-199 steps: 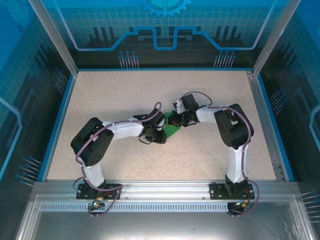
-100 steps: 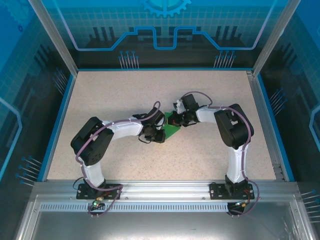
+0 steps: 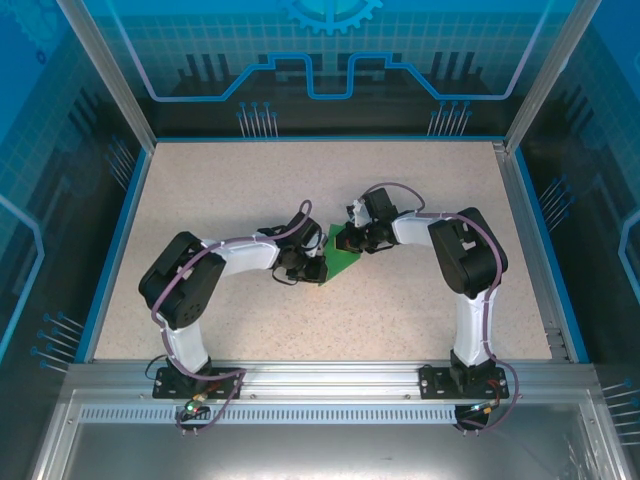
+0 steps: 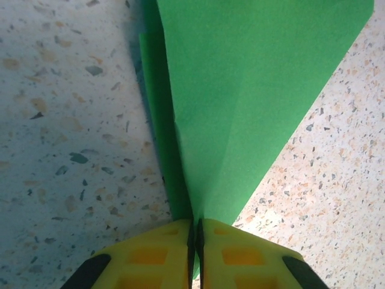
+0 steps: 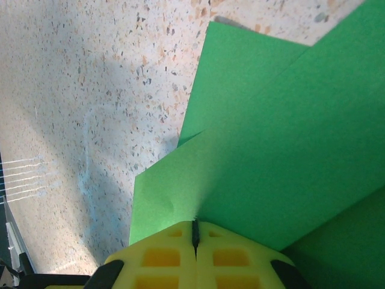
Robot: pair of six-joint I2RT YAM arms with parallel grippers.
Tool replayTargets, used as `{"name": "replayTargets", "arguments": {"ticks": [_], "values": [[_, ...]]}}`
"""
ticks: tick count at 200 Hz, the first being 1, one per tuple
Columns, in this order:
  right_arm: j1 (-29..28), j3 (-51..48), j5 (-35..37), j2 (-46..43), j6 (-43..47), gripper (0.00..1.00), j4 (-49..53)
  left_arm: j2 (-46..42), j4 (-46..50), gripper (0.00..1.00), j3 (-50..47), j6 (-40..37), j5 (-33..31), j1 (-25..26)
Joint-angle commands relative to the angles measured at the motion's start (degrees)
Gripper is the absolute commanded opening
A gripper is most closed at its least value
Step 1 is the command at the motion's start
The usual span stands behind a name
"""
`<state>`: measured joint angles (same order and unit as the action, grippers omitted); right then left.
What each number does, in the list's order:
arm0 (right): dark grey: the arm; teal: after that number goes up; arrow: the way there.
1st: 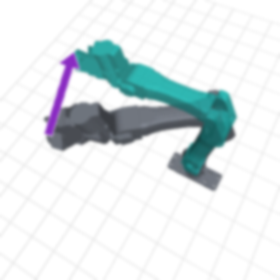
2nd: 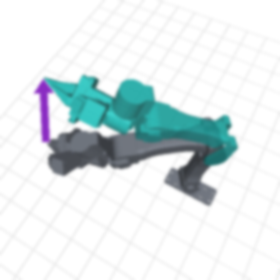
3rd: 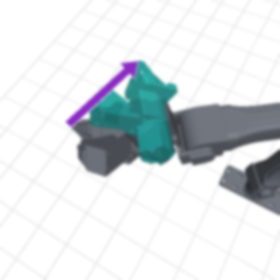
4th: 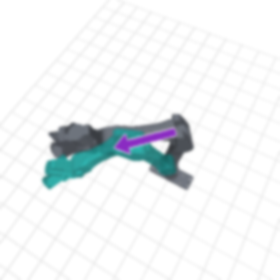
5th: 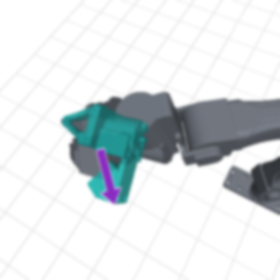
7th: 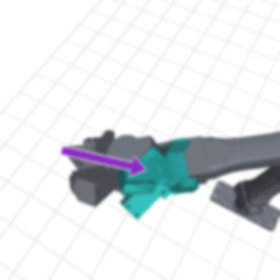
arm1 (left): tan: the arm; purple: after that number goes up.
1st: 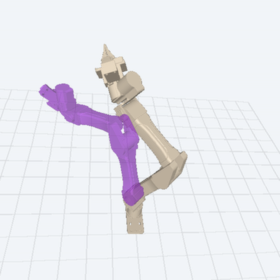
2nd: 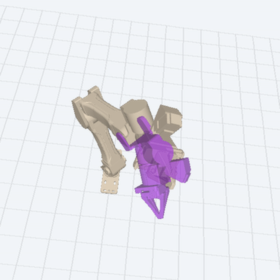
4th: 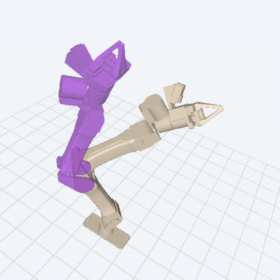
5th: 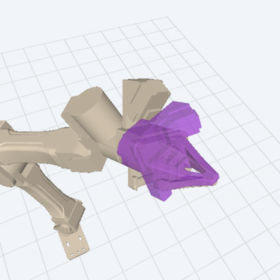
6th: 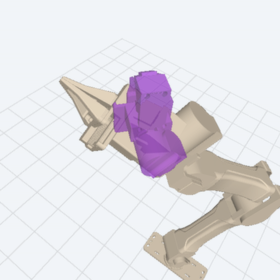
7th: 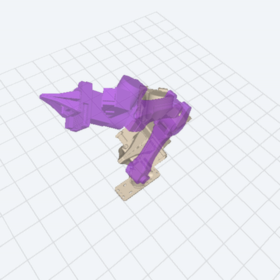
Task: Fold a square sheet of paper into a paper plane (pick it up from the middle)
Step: Fourth fold the wing at the center of the table.
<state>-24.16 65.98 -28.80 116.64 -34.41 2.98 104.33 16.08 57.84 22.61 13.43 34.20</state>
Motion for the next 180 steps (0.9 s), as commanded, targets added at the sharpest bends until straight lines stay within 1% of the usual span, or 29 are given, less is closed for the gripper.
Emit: {"name": "replayTargets", "arguments": {"ticks": [1,53,66,83,93,109,126,146,180], "values": [[1.1,0.0,1.7,1.6,1.4,0.02,3.5,2.2,0.6,0.13,-2.5,0.7,0.2,-1.1],[1.0,0.1,1.6,-0.6,1.7,0.03,3.7,2.7,0.1,0.10,-3.6,0.9,1.3,-2.4],[1.0,0.1,1.8,-2.0,1.6,0.09,3.6,3.1,0.2,0.09,-3.6,0.9,1.5,-2.6],[1.0,0.2,2.0,-3.9,1.6,0.12,3.5,3.5,-0.1,0.09,-3.9,0.8,1.7,-2.7],[1.0,0.0,2.2,-5.4,1.4,0.16,3.3,3.7,-0.3,0.09,-4.1,0.8,1.7,-2.6],[0.8,-0.4,2.2,-7.6,1.2,0.18,3.2,4.4,-0.7,0.08,-4.5,0.9,2.1,-2.8],[0.4,-1.7,0.7,-9.7,-0.5,0.17,1.7,4.9,-1.5,0.08,-4.8,1.0,2.6,-2.9],[-1.6,-4.8,-1.6,-10.8,-4.6,0.15,-2.2,5.3,-2.4,0.08,-4.9,1.0,3.7,-3.2],[-5.7,-11.0,-0.1,-11.3,-14.0,0.07,-10.1,5.1,-2.5,0.06,-5.3,1.0,4.3,-3.9]]}}
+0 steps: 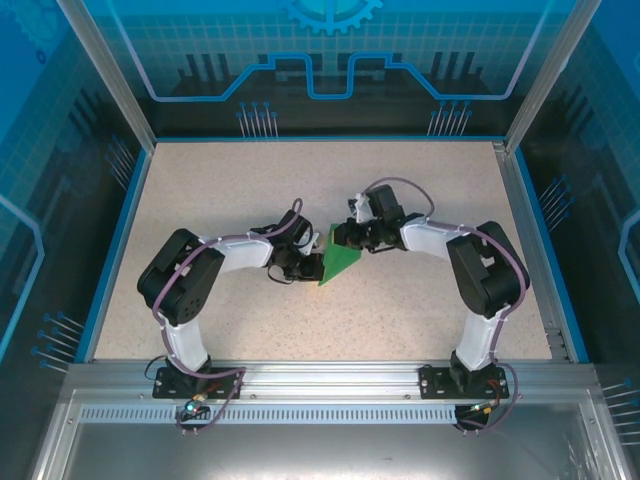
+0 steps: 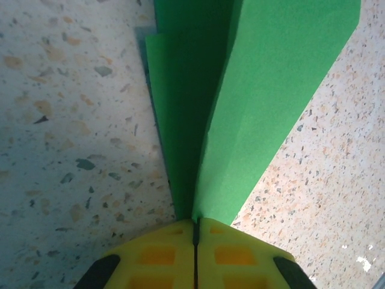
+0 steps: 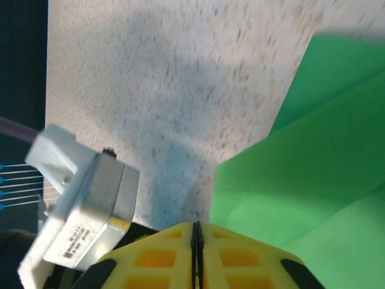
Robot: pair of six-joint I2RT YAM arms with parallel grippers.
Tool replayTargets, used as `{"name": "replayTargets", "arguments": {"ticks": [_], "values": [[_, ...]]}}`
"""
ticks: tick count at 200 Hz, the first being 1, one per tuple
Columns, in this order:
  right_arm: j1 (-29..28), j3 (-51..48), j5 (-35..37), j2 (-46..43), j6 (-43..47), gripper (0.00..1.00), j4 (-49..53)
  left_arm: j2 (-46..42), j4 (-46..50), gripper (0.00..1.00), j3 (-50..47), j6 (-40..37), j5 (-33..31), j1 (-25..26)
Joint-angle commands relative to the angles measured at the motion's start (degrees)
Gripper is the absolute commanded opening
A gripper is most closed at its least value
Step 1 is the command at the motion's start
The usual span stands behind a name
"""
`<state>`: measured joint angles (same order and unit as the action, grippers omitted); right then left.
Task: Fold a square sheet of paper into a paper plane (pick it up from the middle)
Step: Fourth fold the wing at the center of the table.
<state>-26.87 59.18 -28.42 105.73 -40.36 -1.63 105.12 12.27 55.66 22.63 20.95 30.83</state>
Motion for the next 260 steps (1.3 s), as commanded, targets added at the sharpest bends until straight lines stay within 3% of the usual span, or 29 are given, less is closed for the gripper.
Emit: {"name": "replayTargets", "arguments": {"ticks": [1,59,167,260], "values": [[-3.1,-4.3,-0.4,-0.4,-8.3,0.07,-5.9,4.3,1.2,0.06,-3.1,1.1,-3.2,-0.6],[-6.9,-5.6,2.0,3.3,-13.4,0.03,-11.1,3.8,-0.3,0.04,-4.4,1.9,-1.6,-1.4],[-7.5,-0.9,7.1,9.0,-7.7,0.02,-2.8,2.5,-0.9,0.03,-5.1,3.3,2.7,-3.4],[-7.4,2.1,5.4,14.3,-4.7,0.02,0.8,-2.4,2.0,0.24,-3.3,1.6,1.9,-3.3]]}}
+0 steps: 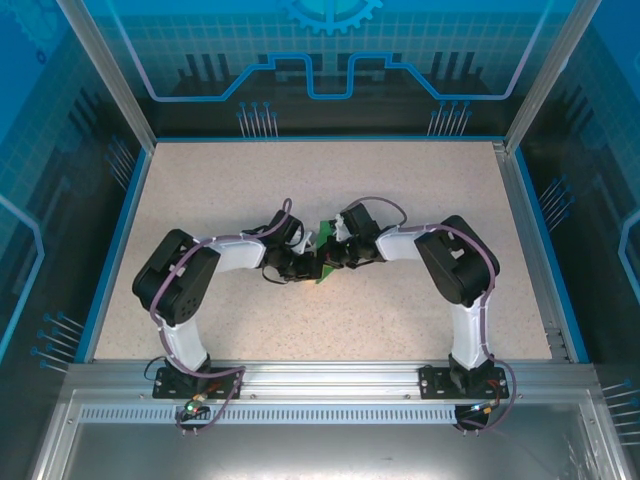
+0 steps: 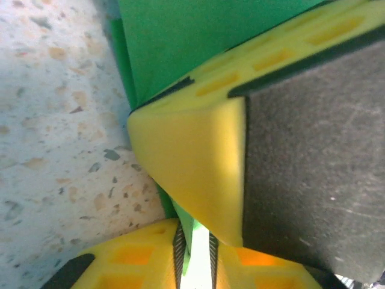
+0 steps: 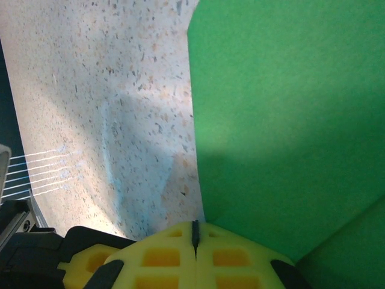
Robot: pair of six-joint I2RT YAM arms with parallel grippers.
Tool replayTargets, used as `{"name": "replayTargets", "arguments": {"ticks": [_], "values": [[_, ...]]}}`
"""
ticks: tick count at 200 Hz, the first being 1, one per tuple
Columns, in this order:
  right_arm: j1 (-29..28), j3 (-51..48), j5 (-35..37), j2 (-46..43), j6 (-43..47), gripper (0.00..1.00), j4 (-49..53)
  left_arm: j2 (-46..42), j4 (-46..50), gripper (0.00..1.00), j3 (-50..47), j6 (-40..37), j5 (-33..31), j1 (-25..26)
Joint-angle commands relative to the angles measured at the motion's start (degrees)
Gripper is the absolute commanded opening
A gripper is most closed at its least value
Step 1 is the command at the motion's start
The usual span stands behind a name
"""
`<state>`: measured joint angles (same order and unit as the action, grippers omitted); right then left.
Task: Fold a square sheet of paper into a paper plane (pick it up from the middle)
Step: Fourth fold the wing at the center of the table.
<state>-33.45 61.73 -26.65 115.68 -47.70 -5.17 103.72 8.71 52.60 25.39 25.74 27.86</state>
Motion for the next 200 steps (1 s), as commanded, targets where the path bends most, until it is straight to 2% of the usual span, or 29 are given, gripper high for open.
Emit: {"name": "replayTargets", "arguments": {"ticks": [1,79,176,200], "values": [[-0.8,-0.5,3.6,4.4,2.7,0.02,4.4,-1.0,5.6,0.24,-0.2,-1.1,-3.0,-0.4],[-0.5,0.2,2.3,5.0,3.1,0.02,4.9,-6.9,10.3,0.33,0.6,-2.6,-13.6,1.7],[-0.1,-0.8,-0.3,4.5,2.0,0.01,2.8,-1.5,5.5,0.33,3.6,-0.5,-14.2,4.3],[0.1,-1.0,-0.6,4.5,1.9,0.01,2.5,-0.2,5.8,0.30,4.1,-0.7,-15.0,4.3]]}}
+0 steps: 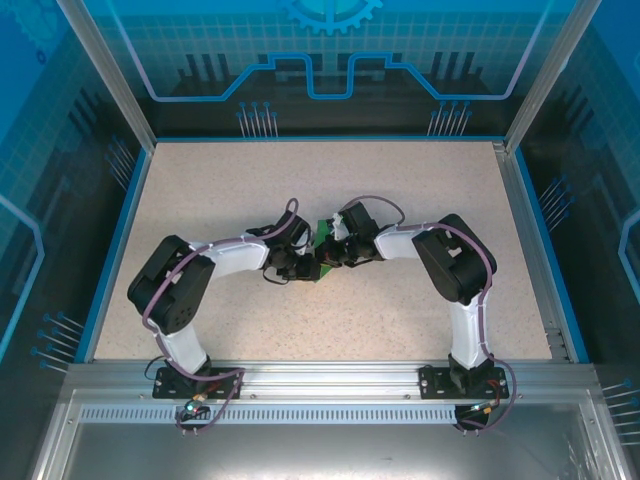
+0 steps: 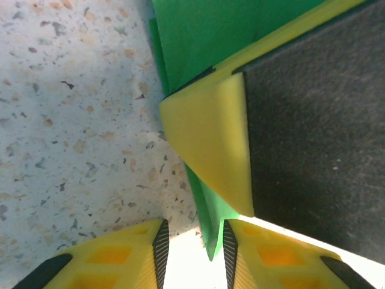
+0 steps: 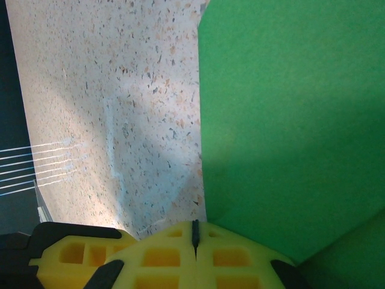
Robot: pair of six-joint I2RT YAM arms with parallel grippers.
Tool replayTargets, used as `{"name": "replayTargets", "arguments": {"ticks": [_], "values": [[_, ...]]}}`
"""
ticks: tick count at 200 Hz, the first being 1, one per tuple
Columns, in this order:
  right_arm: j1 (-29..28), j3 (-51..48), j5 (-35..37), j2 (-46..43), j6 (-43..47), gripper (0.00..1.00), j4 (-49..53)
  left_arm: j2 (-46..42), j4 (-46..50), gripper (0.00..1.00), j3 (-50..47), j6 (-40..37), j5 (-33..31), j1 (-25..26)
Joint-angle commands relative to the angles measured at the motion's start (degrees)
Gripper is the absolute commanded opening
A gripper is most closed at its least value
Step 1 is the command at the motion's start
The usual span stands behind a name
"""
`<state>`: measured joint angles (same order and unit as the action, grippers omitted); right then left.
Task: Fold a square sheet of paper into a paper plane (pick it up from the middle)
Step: Fourth fold the wing at the center of the table.
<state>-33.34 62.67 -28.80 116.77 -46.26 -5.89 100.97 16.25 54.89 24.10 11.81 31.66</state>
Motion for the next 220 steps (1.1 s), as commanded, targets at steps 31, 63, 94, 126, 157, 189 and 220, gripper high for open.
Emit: {"name": "replayTargets", "arguments": {"ticks": [31,63,94,126,157,189,220], "values": [[0.2,-2.1,1.1,3.2,0.7,0.01,3.0,4.1,-1.1,0.26,1.5,0.0,-2.7,0.7],[0.5,-2.4,0.8,3.1,0.6,0.00,2.6,6.1,-0.3,0.23,1.8,-0.7,-4.7,1.8],[0.7,-2.6,0.3,2.7,0.3,0.00,2.2,8.0,1.3,0.22,3.1,-1.6,-7.1,2.9],[0.7,-2.6,-0.1,2.6,0.2,0.00,1.9,9.4,2.9,0.20,3.9,-2.2,-9.9,3.6],[1.0,-2.5,-0.8,3.5,-0.1,0.00,1.4,6.4,3.3,0.19,4.2,-1.4,-8.5,3.9],[1.4,-2.4,-0.9,3.7,0.4,0.00,1.8,-0.9,4.6,0.18,5.2,0.1,-8.4,3.7],[1.8,-2.7,-1.2,3.9,0.6,0.00,1.6,-5.7,4.4,0.15,6.2,1.1,-8.2,3.5]]}}
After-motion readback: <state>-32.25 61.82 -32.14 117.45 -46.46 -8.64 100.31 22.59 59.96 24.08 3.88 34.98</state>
